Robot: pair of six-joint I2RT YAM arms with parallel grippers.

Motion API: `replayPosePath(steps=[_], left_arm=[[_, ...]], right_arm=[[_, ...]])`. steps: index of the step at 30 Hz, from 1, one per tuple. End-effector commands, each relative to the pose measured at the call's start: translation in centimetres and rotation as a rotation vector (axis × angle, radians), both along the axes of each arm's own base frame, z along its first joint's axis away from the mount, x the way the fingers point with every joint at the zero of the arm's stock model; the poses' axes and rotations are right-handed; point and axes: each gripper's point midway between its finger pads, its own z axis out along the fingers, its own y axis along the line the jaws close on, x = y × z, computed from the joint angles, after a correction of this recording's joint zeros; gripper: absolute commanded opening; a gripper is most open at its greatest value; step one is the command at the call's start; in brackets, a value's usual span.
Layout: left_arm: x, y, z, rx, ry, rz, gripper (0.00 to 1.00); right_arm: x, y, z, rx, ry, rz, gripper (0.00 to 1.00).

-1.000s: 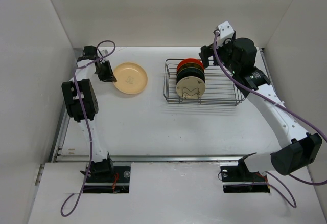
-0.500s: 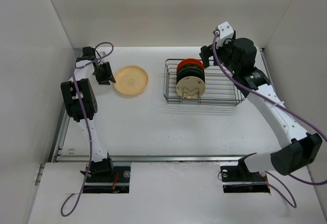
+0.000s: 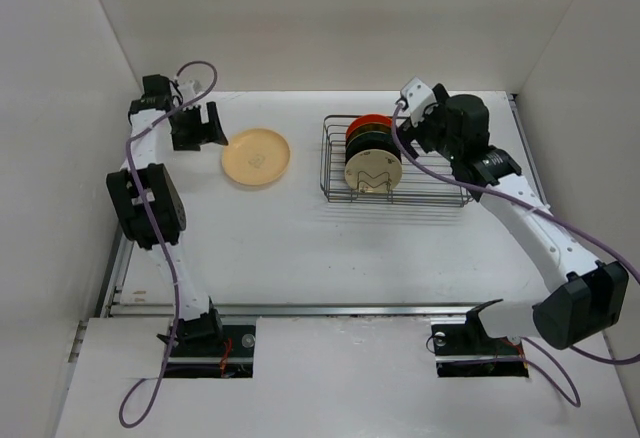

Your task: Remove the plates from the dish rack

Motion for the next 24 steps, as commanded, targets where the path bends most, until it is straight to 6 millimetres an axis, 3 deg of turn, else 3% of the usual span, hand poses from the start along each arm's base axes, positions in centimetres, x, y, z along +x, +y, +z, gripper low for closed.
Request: replayPosePath(steps=[1,4,5,6,8,9,10,17,19,24], left_arm=[[-0.2,-2.3,11.8,0.077,-0.318,-0.203,0.87],[-1.4,-3.7,14.3,0.206,-0.413,-0.282,0.89],[-1.7,-4.1,16.4,0.247,-0.480,-0.287,0.90],[-2.4,-5.2,15.7,0.261,-0.479,-0.317,0.90],[-3.0,-5.4,16.3,0.316,-0.512,-0.321,0.90],[-3.5,-5.8,17.8,0.334,-0.560,-0.319,0.90],[-4.1,-6.1,16.9,0.336,-0.541,-0.325,0.90],[-5.8,-7.1,18.0,0.304,-0.574,-0.327,0.92],[-6.3,-7.3,18.9,0.300,-0.596,-0.331,0.92],[-7.1,-7.7,17.8,0.273,-0.574,-0.342,0.92]], right_arm=[[-0.8,-0.6,0.3,-0.104,-0.031,0.052,1.00],[-1.8,0.7,-0.7,-0.150,-0.006,0.171,1.00],[-1.9,1.2,-0.7,-0.163,-0.018,0.212,1.00],[-2.3,1.5,-1.4,-0.185,-0.018,0.250,0.99],[-3.0,2.6,-2.3,-0.185,-0.011,0.337,0.96],[-3.3,2.9,-2.7,-0.194,-0.013,0.369,0.93],[-3.7,3.5,-3.4,-0.210,-0.015,0.424,0.93],[-4.1,5.5,-5.8,-0.184,-0.008,0.611,0.90],[-3.5,5.5,-6.8,-0.185,0.007,0.621,0.90],[-2.5,6.2,-7.7,-0.176,0.028,0.639,0.90]])
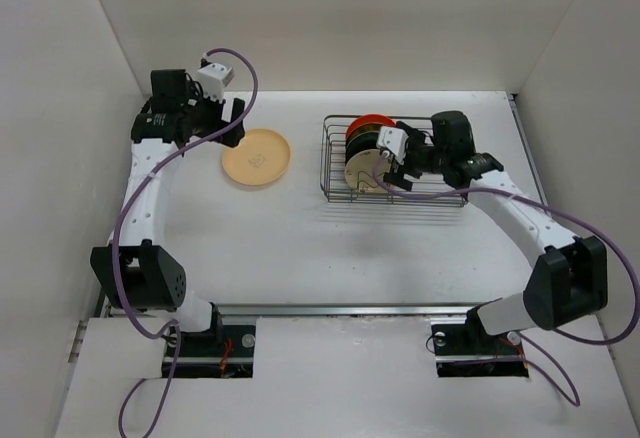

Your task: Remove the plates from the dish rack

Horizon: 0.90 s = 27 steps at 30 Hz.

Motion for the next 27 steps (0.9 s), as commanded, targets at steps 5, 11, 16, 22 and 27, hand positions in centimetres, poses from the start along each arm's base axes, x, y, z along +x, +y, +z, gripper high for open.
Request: replayPosePath(steps=[5,11,16,22,27], left_arm=[[-1.3,-0.5,1.4,-0.027,-0.043,-0.014,0.92],[-1.3,-0.5,1.4,-0.027,-0.043,-0.014,0.92],[-0.9,-0.6,0.8,-0.039,-0.029,-0.016,0.92],[-0.7,-0.8,0.2,-0.053,-0.014,-0.020,0.92],[-0.7,-0.8,0.2,-0.053,-0.014,-0.020,0.92]], right_arm=[[1.2,1.8,0.8,0.046,-0.037,0.084,0.87],[2.2,1.7,0.0,0.047,-0.024,0.044,0.79],[2.7,1.6,-0.1,0.056,-0.019,0.016,0.64],[3.5,1.3,-0.7,0.065,0.015,-0.017,0.55],[4.5,1.0,-0.9,0.055,0.004,-0.053,0.51]])
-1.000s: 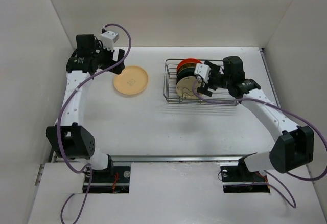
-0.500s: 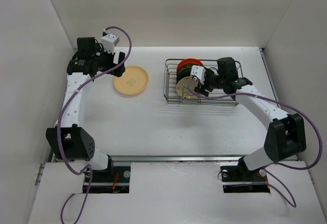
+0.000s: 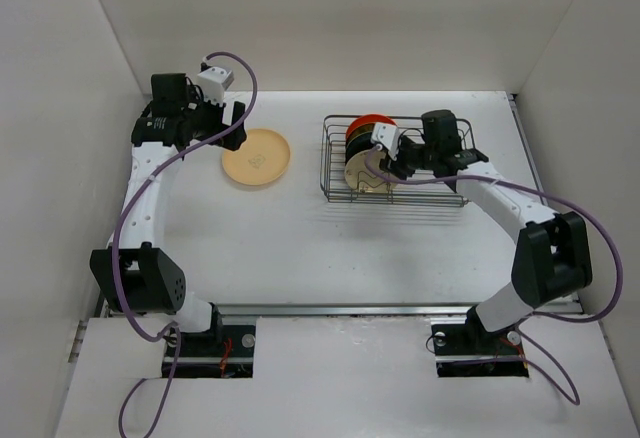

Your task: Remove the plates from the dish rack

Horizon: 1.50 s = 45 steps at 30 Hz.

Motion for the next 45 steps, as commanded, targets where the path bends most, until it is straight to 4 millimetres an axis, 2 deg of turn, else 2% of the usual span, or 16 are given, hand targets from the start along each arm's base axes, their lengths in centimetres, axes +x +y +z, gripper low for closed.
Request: replayPosePath(steps=[1,10,12,16,17,19,24,28,29,34,40,41,43,44,45], left_arm=[[0.0,-0.4,1.0,-0.022,-0.038,-0.014,0.92],[0.3,-0.4,0.3,-0.022,-0.020,-0.014,0.92],[0.4,-0.4,0.7,-0.029,-0.026,-0.009,0.92],[0.4,-0.4,0.7,-0.029,-0.026,-0.009,0.92],[0.6,-0.4,0.4,-0.029,-0.017,-0.009,0.92],[0.6,-0.4,0.4,-0.029,-0.017,-0.009,0.92],[0.6,-0.3,0.3,-0.023,-0.017,-0.001,0.92],[0.6,-0.3,0.3,-0.023,-0.017,-0.001,0.92],[0.6,-0.1,0.3,-0.018,-0.017,0.006,0.92],[0.7,0.0,0.3,-0.012,-0.017,0.013,0.92],[0.7,0.0,0.3,-0.019,-0.013,0.018,0.92],[0.7,0.0,0.3,-0.019,-0.013,0.018,0.92],[0.7,0.0,0.3,-0.019,-0.013,0.018,0.92],[0.7,0.0,0.3,-0.019,-0.013,0.018,0.92],[0.7,0.0,0.3,-0.019,-0.013,0.018,0.92]], right_arm=[[2.3,0.0,2.4,0.026,-0.081,-0.038,0.51],[3.5,-0.3,2.8,0.037,-0.106,-0.062,0.50],[3.5,-0.4,2.7,0.032,-0.108,-0.069,0.50],[4.1,-0.6,1.9,0.016,-0.100,-0.089,0.48],[4.2,-0.6,2.3,0.019,-0.109,-0.089,0.48],[4.6,-0.9,1.2,0.001,-0.093,-0.106,0.47],[5.3,-1.3,0.9,-0.005,-0.093,-0.123,0.45],[5.6,-1.4,0.1,-0.014,-0.085,-0.132,0.41],[5.8,-1.3,0.5,-0.011,-0.093,-0.132,0.39],[6.5,-1.5,0.0,-0.025,-0.088,-0.149,0.34],[6.5,-1.5,0.0,-0.025,-0.088,-0.149,0.27],[6.2,-1.6,-0.6,-0.032,-0.070,-0.148,0.27],[6.2,-1.6,-0.6,-0.032,-0.070,-0.148,0.24],[6.2,-1.6,-0.6,-0.032,-0.070,-0.148,0.17],[6.2,-1.6,-0.6,-0.032,-0.070,-0.148,0.17]])
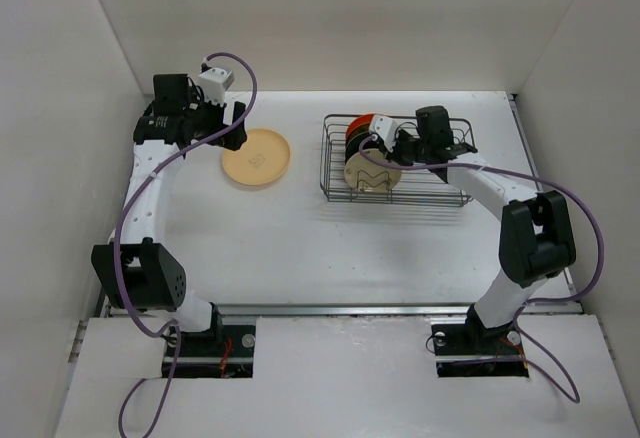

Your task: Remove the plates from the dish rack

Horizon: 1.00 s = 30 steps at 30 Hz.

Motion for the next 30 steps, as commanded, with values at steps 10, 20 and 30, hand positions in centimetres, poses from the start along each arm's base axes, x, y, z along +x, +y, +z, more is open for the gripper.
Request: replayPosePath(steps=[10,20,30], left_arm=[[-0.1,0.0,1.0,-0.010,-0.039,0.003,0.92],[-0.3,-0.2,1.4,-0.022,-0.045,0.001,0.92],[-1.3,-1.9,2.8,-0.065,-0.084,-0.101,0.93]], right_arm=[[1.2,-0.1,3.7,0.029,-0.102,-0.018,0.00],[1.2,-0.7,7.5,0.057,-0.166,-0.045,0.00],[0.4,-1.6,11.9,0.107,-0.235,-0.069,0.00]])
